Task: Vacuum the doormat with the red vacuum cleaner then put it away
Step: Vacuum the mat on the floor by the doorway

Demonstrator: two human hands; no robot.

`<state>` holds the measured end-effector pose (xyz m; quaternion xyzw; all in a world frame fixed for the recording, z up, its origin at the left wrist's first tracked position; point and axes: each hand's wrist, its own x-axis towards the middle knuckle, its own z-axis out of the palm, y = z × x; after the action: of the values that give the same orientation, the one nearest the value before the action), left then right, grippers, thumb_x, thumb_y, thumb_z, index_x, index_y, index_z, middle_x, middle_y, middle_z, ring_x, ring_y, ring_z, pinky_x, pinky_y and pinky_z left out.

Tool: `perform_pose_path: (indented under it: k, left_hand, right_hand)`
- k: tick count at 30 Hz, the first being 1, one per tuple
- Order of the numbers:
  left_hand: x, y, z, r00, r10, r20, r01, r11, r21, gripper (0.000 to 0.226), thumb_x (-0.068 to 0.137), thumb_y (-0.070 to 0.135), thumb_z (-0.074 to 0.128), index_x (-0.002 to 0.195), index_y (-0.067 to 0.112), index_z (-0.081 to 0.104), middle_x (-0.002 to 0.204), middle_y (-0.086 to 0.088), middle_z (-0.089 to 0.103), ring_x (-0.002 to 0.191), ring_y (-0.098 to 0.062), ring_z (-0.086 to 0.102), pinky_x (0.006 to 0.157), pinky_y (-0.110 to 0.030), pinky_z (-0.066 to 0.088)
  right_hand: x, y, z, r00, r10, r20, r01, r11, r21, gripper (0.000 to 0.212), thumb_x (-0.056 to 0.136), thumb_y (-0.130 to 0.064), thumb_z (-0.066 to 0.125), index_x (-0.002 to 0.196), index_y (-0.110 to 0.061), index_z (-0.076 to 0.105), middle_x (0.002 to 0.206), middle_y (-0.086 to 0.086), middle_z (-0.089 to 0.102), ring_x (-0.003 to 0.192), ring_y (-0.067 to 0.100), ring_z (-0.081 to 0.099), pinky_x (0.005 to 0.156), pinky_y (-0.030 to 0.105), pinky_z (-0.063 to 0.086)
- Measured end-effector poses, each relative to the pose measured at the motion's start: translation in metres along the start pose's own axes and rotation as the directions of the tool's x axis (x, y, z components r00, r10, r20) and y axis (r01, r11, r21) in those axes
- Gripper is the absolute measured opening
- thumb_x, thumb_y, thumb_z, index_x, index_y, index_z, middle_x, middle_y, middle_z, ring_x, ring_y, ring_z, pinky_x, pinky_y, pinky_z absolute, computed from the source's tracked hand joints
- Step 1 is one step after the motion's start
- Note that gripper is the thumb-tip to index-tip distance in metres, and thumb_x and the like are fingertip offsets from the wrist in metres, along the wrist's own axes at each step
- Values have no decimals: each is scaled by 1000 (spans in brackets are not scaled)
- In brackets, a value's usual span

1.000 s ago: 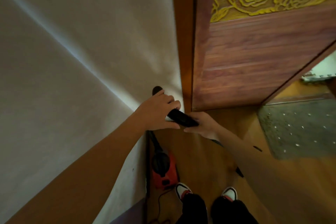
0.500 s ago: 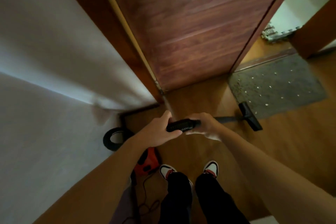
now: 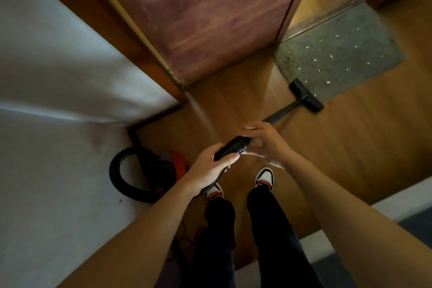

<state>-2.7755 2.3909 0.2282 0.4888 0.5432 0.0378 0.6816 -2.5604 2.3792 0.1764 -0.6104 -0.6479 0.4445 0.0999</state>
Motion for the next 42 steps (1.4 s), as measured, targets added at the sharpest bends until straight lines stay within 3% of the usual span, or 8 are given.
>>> perform_pose_path:
  k: [3, 7, 10, 14, 20, 27, 36, 42]
  left_hand:
    - [-4, -32, 1, 997, -78, 1, 78, 991, -110, 27, 95, 32, 65, 100, 5, 62, 77, -1, 59, 70, -12, 58, 63, -19, 45]
    - [-13, -84, 8, 988, -127, 91, 132, 990, -55, 26, 94, 30, 66, 100, 7, 59, 75, 4, 57, 67, -7, 57, 63, -17, 45]
    - [-11, -115, 13, 976, -156, 154, 163, 986, -34, 29, 93, 31, 68, 103, 7, 56, 82, 1, 56, 72, -8, 57, 68, -19, 45]
    - [1, -146, 13, 933, -229, 277, 225, 973, 45, 41, 87, 41, 74, 114, 17, 54, 110, -8, 61, 100, -23, 64, 92, -38, 50]
    - [30, -171, 14, 870, -366, 331, 337, 931, 143, 54, 82, 44, 77, 127, 30, 49, 115, -2, 62, 107, -19, 65, 99, -44, 51]
    - [48, -196, 21, 861, -391, 327, 373, 920, 117, 54, 91, 52, 64, 136, 29, 45, 121, -3, 60, 109, -8, 57, 87, -24, 46]
    - [62, -250, -4, 903, -428, 49, 428, 904, 14, 23, 104, 38, 48, 111, 19, 59, 111, 0, 61, 93, -12, 60, 72, -20, 44]
    - [72, -290, -27, 903, -424, -74, 429, 901, 69, 24, 103, 38, 46, 115, 22, 59, 117, 1, 62, 108, -19, 59, 86, -30, 41]
  right_hand:
    - [-15, 26, 40, 937, 289, -198, -210, 915, 344, 69, 87, -7, 73, 145, -36, 50, 153, 2, 41, 142, 17, 34, 118, 51, 34]
    - [-11, 36, 84, 644, 765, 9, -373, 304, 877, 80, 82, -25, 65, 153, -39, 33, 153, 10, 42, 128, 25, 50, 97, 47, 54]
    - [9, 30, 110, 556, 798, 232, -320, -52, 946, 88, 89, -26, 75, 157, -35, 19, 133, 12, 56, 108, 25, 65, 86, 48, 61]
    - [29, 29, 154, 419, 838, 348, -212, -283, 935, 55, 91, -9, 72, 137, -12, 41, 97, 15, 69, 65, 24, 73, 53, 34, 60]
    - [20, 38, 209, 346, 915, 206, -230, -130, 964, 37, 96, -3, 59, 127, -18, 47, 82, 10, 55, 50, 12, 52, 43, 23, 47]
    - [10, 34, 243, 372, 921, 114, -329, 16, 944, 39, 94, -5, 59, 129, -21, 49, 76, 10, 53, 44, 12, 52, 44, 26, 49]
    - [25, 56, 261, 495, 866, 74, -481, 202, 853, 50, 96, -6, 61, 139, -28, 45, 79, 8, 57, 52, 16, 56, 51, 32, 54]
    - [35, 64, 290, 510, 857, 76, -518, 236, 822, 54, 95, -8, 62, 144, -23, 45, 79, 7, 57, 52, 16, 56, 53, 32, 55]
